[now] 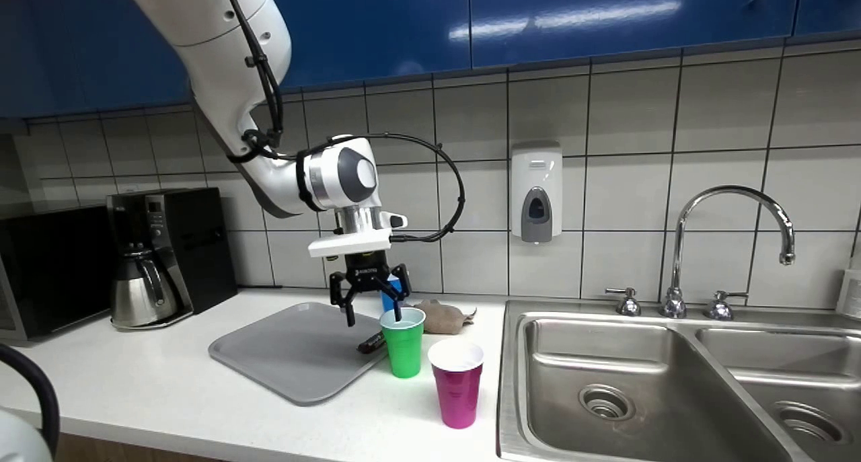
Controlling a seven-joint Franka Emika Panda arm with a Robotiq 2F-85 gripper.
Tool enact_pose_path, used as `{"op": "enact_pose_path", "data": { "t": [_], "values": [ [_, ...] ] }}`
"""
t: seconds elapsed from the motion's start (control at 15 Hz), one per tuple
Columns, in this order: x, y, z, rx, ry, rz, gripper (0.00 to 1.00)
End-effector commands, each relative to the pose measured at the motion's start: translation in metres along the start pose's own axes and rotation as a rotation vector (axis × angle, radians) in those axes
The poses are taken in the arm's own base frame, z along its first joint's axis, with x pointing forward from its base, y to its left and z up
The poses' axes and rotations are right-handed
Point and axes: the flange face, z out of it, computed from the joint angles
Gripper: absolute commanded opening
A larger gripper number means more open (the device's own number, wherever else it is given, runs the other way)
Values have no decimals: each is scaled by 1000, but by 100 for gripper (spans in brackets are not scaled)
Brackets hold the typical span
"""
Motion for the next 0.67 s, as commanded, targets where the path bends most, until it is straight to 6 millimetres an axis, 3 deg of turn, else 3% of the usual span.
{"op": "enact_pose_path", "data": {
  "t": [0.0,0.6],
  "values": [
    [15,2,2,11,22,-26,100],
    [30,6,16,6,72,-46,100]
  ]
}}
